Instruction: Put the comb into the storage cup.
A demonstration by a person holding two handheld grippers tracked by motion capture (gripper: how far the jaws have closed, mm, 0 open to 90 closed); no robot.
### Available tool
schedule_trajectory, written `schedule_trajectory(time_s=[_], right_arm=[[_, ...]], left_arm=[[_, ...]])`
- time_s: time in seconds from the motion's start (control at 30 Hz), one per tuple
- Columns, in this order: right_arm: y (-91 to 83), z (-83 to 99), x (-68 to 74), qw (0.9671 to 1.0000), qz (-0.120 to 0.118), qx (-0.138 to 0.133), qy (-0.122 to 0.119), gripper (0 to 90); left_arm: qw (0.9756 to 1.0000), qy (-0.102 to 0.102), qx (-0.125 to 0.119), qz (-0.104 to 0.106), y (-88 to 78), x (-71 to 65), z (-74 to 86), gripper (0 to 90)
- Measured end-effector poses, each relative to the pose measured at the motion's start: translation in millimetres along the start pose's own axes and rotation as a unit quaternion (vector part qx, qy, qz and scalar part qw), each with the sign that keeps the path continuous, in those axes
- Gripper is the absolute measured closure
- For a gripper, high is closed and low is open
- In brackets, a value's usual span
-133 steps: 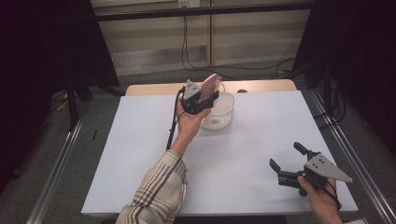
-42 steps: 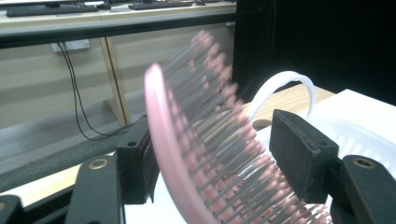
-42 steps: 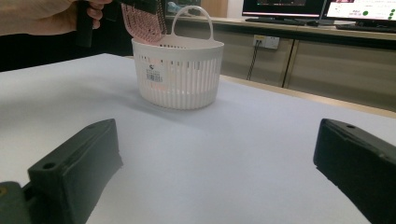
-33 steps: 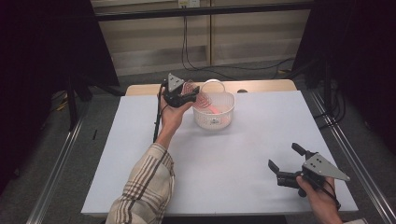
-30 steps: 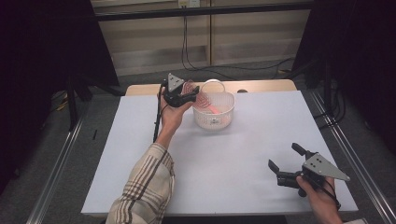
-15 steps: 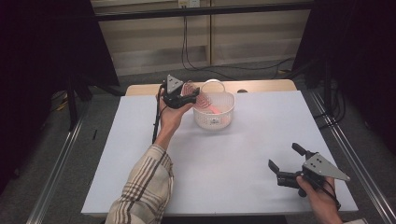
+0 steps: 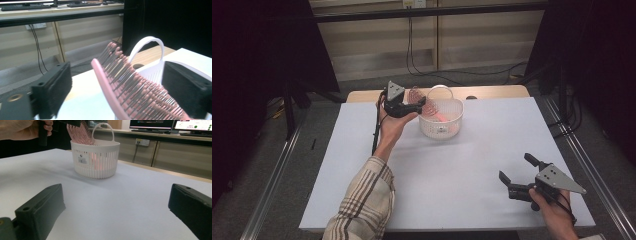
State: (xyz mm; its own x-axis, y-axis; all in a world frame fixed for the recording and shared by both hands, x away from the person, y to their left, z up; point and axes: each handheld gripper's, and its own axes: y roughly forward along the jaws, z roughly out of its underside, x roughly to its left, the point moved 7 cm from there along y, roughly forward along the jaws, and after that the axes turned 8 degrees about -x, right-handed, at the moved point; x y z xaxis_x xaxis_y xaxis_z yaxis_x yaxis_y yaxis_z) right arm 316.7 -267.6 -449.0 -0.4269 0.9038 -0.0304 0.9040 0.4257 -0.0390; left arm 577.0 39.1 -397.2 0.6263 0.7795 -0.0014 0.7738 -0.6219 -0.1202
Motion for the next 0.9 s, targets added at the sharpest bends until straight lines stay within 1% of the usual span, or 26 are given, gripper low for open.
schedule_trajectory(time_s=[0.03, 0.1, 0.13, 0.2, 0.27, 0.33, 0.53, 0.6, 0.67, 0.77, 0.83, 0.9], right_arm=[[0.2, 0.0, 0.0, 1.0, 0.0, 0.0, 0.0, 0.1], [0.4, 0.2, 0.5, 1.0, 0.0, 0.0, 0.001, 0.1], [0.5, 0.2, 0.7, 1.0, -0.001, 0.0, 0.0, 0.1], [0.7, 0.4, 0.6, 1.0, 0.001, 0.001, 0.001, 0.1], [0.9, 0.5, 0.8, 1.0, 0.0, 0.001, 0.002, 0.1], [1.2, 1.0, 0.9, 1.0, -0.001, 0.001, 0.002, 0.1], [0.9, 1.0, 1.0, 1.0, 0.0, 0.001, 0.001, 0.1], [1.0, 1.3, 0.9, 1.0, 0.0, 0.001, 0.001, 0.1], [0.9, 1.6, 0.7, 1.0, 0.0, 0.002, 0.0, 0.1], [0.3, 2.3, 0.2, 1.0, -0.001, 0.003, 0.001, 0.1], [0.1, 2.4, -1.0, 1.0, 0.002, 0.002, 0.002, 0.1], [-0.1, 2.5, -1.5, 1.0, 0.002, 0.002, 0.002, 0.1]], left_arm=[[1.0, -0.001, -0.002, -0.001, -0.8, 0.6, -0.4, 7.1], [0.9999, -0.009, -0.007, 0.002, -2.4, 0.5, -1.7, 5.6], [1.0, -0.007, -0.007, 0.002, -3.8, 0.6, -2.6, 5.0], [0.9998, -0.009, -0.013, 0.006, -5.7, -0.1, -4.6, 3.0], [0.9997, -0.005, -0.021, 0.015, -8.1, -1.3, -6.7, 2.0], [0.9997, -0.001, -0.022, 0.014, -10.2, -0.8, -7.8, 2.4], [0.9993, -0.016, -0.03, 0.017, -17.4, 2.4, -10.9, 2.0], [0.9992, -0.01, -0.033, 0.018, -20.8, 2.6, -11.5, 1.8], [0.999, -0.01, -0.038, 0.021, -23.8, 3.4, -12.7, 1.5], [0.9991, -0.002, -0.039, 0.018, -26.5, 5.0, -14.3, 1.9], [0.9989, -0.004, -0.043, 0.017, -28.2, 6.3, -16.3, 2.1], [0.9989, -0.001, -0.045, 0.016, -30.6, 6.1, -18.2, 2.5]])
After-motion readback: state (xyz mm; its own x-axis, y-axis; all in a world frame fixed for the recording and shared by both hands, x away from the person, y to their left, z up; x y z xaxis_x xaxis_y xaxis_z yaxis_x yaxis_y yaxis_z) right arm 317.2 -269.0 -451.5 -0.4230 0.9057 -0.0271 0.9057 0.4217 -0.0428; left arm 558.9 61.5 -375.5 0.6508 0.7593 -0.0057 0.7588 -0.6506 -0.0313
